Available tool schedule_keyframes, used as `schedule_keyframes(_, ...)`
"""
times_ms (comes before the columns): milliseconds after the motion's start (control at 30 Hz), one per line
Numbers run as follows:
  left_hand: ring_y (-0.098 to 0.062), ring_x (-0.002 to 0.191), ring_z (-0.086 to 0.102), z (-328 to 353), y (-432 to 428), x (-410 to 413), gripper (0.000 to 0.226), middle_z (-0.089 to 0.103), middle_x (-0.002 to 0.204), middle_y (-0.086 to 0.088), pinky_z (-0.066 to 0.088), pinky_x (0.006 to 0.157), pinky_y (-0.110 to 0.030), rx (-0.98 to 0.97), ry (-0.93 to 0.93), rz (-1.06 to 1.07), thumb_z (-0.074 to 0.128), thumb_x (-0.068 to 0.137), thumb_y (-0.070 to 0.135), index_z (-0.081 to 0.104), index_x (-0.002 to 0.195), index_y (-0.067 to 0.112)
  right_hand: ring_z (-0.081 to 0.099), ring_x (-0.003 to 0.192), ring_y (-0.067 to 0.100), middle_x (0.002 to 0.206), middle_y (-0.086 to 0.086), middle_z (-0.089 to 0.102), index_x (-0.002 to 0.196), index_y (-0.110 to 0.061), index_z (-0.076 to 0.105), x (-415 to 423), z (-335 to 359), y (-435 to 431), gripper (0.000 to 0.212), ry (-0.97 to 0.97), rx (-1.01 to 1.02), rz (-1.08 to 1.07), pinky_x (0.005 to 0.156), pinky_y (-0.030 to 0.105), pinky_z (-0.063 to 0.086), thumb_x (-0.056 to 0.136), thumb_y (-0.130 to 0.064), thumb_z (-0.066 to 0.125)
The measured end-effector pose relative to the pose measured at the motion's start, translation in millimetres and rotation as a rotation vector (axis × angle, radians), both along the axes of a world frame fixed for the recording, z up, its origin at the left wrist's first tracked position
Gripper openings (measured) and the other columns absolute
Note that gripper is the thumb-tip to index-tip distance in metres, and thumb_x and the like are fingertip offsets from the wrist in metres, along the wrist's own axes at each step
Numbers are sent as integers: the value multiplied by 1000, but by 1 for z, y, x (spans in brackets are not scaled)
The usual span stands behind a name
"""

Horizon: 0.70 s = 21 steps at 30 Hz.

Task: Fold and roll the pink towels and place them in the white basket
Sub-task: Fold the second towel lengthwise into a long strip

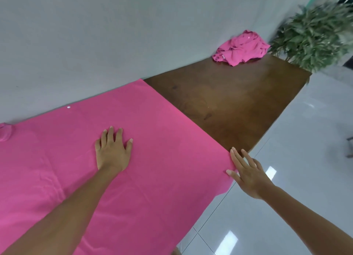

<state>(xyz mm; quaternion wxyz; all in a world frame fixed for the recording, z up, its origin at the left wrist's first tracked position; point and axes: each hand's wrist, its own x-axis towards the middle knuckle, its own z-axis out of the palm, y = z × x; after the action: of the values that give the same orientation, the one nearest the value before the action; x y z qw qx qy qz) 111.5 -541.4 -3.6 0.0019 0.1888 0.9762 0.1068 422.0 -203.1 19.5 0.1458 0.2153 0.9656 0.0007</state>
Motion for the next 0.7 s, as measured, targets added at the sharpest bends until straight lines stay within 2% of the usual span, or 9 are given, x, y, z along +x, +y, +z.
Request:
schedule_keyframes(100,-31,154,12,-1,-1,-1,68,18,167,-11,16,123,-53,-5,-6,-7,22,103,59,26,159,20,-4,156,20,169,-8,-4,161,-24,-5,0,0,-7,84,92,-96,-128,123,48,15,93,-73,-3)
schedule_keyframes(200,-33,154,12,-2,0,-2,68,17,167,-13,15,123,-54,-14,-21,-13,23,103,57,26,159,19,18,152,22,166,-1,23,159,-19,26,-6,2,-9,61,254,-171,-233,120,48,24,107,-50,26)
schedule_keyframes(333,-38,152,18,2,10,3,64,23,164,-19,19,122,-57,-19,-25,-21,33,104,50,34,155,12,47,122,19,135,5,57,129,-15,61,-16,2,1,28,524,-258,-368,104,34,42,106,-21,45)
schedule_keyframes(400,-37,151,20,6,24,17,63,26,163,-19,20,122,-56,9,-10,-90,39,103,49,37,153,11,48,111,15,122,2,60,113,-20,66,-17,1,9,17,579,-295,-408,96,29,43,103,-21,53)
schedule_keyframes(533,-34,152,21,12,74,74,64,26,164,-15,19,122,-53,107,-15,-295,43,102,50,40,153,12,46,112,14,112,-5,57,99,-25,70,-17,0,24,10,526,-375,-355,95,28,43,97,-33,65)
schedule_keyframes(600,-30,153,18,16,104,109,72,23,166,-10,15,123,-49,132,-34,-409,33,99,60,36,155,16,43,110,13,110,-6,55,95,-26,71,-18,1,28,11,488,-407,-328,94,27,40,95,-36,67)
schedule_keyframes(700,-19,156,1,16,145,155,79,8,170,1,1,125,-39,97,-35,-621,22,95,68,18,161,24,44,109,14,108,-5,55,90,-29,67,-21,-1,31,8,459,-446,-299,91,25,38,96,-35,67)
